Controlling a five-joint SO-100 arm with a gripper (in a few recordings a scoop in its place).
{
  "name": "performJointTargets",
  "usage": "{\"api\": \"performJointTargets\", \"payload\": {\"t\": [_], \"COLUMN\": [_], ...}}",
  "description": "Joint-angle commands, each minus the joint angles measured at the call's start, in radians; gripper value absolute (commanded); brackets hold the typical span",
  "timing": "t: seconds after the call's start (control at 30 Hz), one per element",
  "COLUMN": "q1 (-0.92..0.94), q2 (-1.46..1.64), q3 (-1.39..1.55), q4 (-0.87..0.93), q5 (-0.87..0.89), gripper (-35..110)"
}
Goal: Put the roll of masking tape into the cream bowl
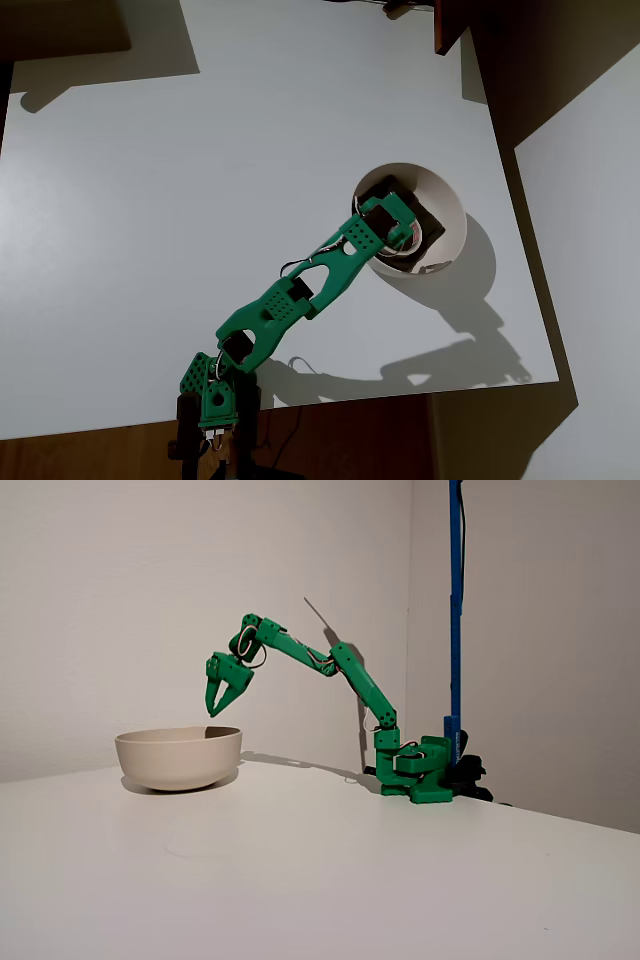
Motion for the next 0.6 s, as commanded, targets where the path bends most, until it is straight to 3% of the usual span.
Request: {"api": "performJointTargets", "payload": {"t": [0.0, 0.33, 0.57], "q1": [-0.063, -0.403, -0.696], "q2": [0.27, 0.649, 0.971], "q3": [-0.074, -0.064, 0.199], "q4": [0.094, 0.387, 0.388], "q5": [0.023, 0.009, -0.005], "gripper": [-8, -8, -8]}}
